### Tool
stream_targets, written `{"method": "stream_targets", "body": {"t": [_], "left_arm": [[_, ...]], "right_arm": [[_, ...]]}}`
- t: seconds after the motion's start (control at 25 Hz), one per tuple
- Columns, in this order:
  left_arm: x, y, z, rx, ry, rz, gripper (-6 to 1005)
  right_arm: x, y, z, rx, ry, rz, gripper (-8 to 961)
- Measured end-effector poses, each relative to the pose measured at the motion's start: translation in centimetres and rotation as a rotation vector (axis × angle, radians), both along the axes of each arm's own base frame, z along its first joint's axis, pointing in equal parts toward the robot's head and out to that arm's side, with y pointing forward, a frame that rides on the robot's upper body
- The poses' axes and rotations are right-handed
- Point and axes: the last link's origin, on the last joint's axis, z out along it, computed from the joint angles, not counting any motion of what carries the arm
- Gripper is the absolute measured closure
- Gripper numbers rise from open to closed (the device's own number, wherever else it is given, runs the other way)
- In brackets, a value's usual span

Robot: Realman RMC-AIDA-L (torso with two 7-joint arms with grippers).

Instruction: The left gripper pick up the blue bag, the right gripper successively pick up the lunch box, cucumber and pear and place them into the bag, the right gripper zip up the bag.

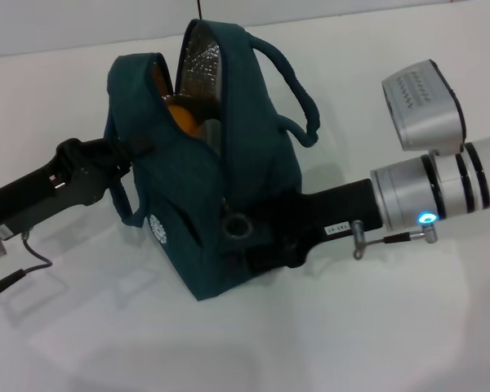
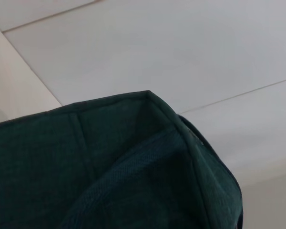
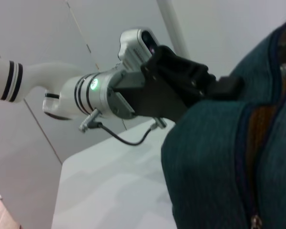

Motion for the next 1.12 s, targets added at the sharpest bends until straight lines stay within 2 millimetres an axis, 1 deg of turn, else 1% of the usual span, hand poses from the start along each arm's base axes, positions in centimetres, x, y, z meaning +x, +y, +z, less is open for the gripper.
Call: {"method": "stream_targets", "body": {"t": [0.24, 0.64, 0.84, 1.12], "left_arm": [[-0.1, 0.07, 0.12, 0.004, 0.005, 0.001, 942], [-0.23, 0.1, 0.23, 0.007, 0.009, 0.004, 942], [-0.2, 0.12, 0.24, 0.008, 0.008, 0.003, 942], [-0.3, 0.02, 0.17, 0.005, 0.007, 0.008, 942]], "right_arm": [[-0.33, -0.05, -0.49, 0.015, 0.008, 0.009, 410], [0.1, 0.15, -0.07, 0.03, 0.003, -0.008, 449], [0.33, 0.17, -0.01, 0.03, -0.009, -0.007, 523], [0.43, -0.02, 0.24, 0.018, -0.005, -0.002, 770]]}}
